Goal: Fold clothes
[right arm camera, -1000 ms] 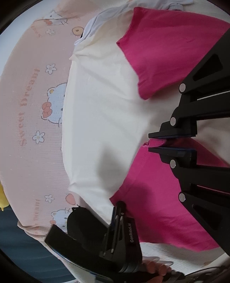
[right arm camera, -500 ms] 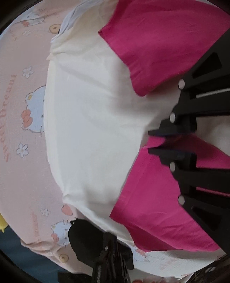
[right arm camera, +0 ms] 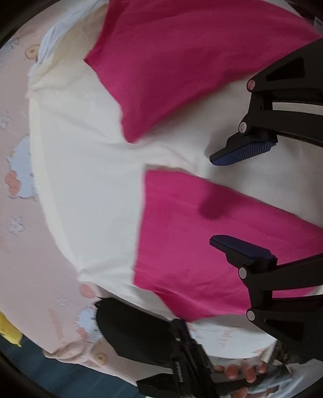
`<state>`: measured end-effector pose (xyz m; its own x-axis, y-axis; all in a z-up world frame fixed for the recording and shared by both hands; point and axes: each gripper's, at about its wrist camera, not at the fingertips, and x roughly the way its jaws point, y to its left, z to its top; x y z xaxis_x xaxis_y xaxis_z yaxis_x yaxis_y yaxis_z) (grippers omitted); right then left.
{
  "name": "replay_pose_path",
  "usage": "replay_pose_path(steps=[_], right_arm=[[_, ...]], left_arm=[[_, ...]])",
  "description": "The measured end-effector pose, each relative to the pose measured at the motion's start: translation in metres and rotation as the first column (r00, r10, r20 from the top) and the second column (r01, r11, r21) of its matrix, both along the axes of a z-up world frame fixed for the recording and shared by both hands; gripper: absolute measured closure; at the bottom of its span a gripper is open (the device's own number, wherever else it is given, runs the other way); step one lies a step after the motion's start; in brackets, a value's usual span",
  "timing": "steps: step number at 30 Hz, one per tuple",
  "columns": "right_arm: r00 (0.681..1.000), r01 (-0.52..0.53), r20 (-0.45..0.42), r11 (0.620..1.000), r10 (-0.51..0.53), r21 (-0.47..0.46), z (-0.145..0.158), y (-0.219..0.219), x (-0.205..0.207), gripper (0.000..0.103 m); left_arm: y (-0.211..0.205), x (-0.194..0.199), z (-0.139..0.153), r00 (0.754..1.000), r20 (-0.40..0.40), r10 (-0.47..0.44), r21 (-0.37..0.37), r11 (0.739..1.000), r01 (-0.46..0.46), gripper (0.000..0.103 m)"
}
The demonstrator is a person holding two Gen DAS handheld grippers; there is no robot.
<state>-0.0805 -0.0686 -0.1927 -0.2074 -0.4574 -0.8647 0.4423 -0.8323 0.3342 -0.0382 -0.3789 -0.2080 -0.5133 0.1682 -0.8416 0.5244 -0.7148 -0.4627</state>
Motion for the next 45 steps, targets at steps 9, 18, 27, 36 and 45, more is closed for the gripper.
replay_pose_path(steps=[9, 18, 27, 36, 45], right_arm=[[0.993, -0.031, 0.110, 0.998, 0.036, -0.047, -0.005, 0.007, 0.038, 0.044], [0.993, -0.060, 0.105, 0.998, 0.062, -0.021, -0.007, 0.015, 0.066, 0.042], [0.994, -0.089, 0.053, 0.996, 0.091, -0.032, -0.012, 0.019, 0.081, 0.040], [0.994, -0.025, 0.100, 0.973, 0.049, -0.228, -0.016, 0.028, 0.066, 0.038], [0.957, 0.147, 0.289, 0.888, -0.016, -0.435, -0.037, 0.039, 0.029, 0.038]], left_arm=[[0.001, 0.035, -0.016, 0.995, -0.023, 0.097, 0.145, 0.985, -0.092, 0.092], [0.025, 0.050, -0.038, 0.993, -0.076, 0.086, 0.057, 0.995, -0.082, 0.074], [0.031, 0.029, -0.029, 0.999, -0.021, 0.047, 0.048, 0.998, -0.046, 0.028], [0.001, 0.027, -0.034, 0.993, -0.028, 0.118, 0.108, 0.988, -0.115, 0.028], [0.000, 0.018, -0.042, 0.992, -0.077, 0.103, 0.195, 0.977, -0.087, 0.028]])
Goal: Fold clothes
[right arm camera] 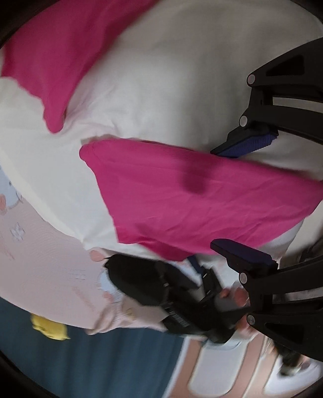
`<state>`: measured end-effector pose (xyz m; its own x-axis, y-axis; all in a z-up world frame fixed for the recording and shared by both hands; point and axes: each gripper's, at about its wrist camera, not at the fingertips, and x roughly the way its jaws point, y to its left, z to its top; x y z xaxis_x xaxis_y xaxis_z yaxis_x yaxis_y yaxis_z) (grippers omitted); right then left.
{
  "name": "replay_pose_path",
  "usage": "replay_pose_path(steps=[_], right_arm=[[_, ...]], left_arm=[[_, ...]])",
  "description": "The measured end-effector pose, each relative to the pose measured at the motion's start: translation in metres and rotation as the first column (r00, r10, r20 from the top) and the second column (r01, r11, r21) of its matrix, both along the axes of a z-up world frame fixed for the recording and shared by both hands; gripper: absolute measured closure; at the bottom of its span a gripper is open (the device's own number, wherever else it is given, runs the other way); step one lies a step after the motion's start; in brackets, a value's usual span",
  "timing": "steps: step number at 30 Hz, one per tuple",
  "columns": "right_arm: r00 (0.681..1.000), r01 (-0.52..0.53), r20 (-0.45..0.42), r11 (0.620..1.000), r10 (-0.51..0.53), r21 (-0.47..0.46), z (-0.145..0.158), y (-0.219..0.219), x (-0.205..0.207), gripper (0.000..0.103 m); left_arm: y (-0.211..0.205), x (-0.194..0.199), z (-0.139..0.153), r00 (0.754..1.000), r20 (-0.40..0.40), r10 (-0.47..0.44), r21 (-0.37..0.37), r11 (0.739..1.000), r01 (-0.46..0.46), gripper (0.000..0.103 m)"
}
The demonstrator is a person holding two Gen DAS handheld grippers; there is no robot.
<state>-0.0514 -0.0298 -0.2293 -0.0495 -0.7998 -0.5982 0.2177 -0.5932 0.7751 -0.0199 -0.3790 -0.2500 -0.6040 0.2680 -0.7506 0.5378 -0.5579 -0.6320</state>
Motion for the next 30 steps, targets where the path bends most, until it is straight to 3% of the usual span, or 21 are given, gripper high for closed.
replay_pose_path(steps=[3, 5, 8, 10, 12, 13, 14, 18, 19, 22, 26, 30], right_arm=[[0.997, 0.032, 0.075, 0.998, -0.028, -0.049, -0.006, 0.002, -0.011, 0.039], [0.996, 0.035, 0.079, 0.999, -0.033, -0.032, -0.004, -0.002, -0.016, 0.044], [0.999, -0.009, -0.034, 0.994, 0.013, 0.108, 0.007, -0.020, -0.014, 0.059], [0.986, -0.032, -0.152, 0.968, 0.072, 0.250, 0.018, -0.037, -0.006, 0.080], [0.947, -0.020, -0.283, 0.905, 0.154, 0.425, 0.026, -0.058, 0.005, 0.099], [0.916, -0.009, -0.345, 0.870, 0.205, 0.494, 0.029, -0.068, 0.013, 0.099], [0.881, 0.006, -0.399, 0.838, 0.254, 0.546, 0.033, -0.078, 0.020, 0.100], [0.747, 0.075, -0.531, 0.742, 0.400, 0.666, 0.046, -0.104, 0.039, 0.103], [0.738, 0.089, -0.539, 0.733, 0.406, 0.674, 0.048, -0.106, 0.037, 0.103], [0.763, 0.114, -0.536, 0.742, 0.361, 0.661, 0.053, -0.101, 0.020, 0.103], [0.843, 0.070, -0.448, 0.764, 0.299, 0.641, 0.047, -0.093, -0.010, 0.103], [0.830, 0.087, -0.452, 0.723, 0.328, 0.685, 0.037, -0.099, -0.012, 0.103]], left_arm=[[-0.003, -0.001, -0.003, 0.999, -0.026, 0.033, 0.054, 0.998, -0.031, 0.028], [-0.004, 0.000, -0.004, 0.997, -0.044, 0.062, 0.082, 0.995, -0.059, 0.029], [-0.001, 0.001, -0.003, 0.997, -0.036, 0.061, 0.048, 0.997, -0.060, 0.040], [0.005, 0.000, 0.001, 0.999, -0.008, 0.037, -0.025, 0.999, -0.037, 0.053], [0.009, -0.001, 0.004, 0.999, 0.034, 0.026, -0.114, 0.993, -0.022, 0.071], [0.011, -0.002, 0.005, 0.998, 0.053, 0.022, -0.155, 0.988, -0.014, 0.084], [0.012, -0.002, 0.005, 0.998, 0.063, 0.020, -0.179, 0.984, -0.009, 0.089], [0.021, -0.004, 0.011, 0.995, 0.098, -0.018, -0.289, 0.956, 0.046, 0.091], [0.025, -0.006, 0.015, 0.993, 0.111, -0.037, -0.325, 0.943, 0.072, 0.091], [0.029, -0.007, 0.024, 0.992, 0.107, -0.071, -0.361, 0.927, 0.106, 0.091], [0.024, -0.009, 0.026, 0.989, 0.111, -0.095, -0.338, 0.932, 0.127, 0.091], [0.018, -0.012, 0.017, 0.988, 0.118, -0.100, -0.283, 0.950, 0.130, 0.091]])
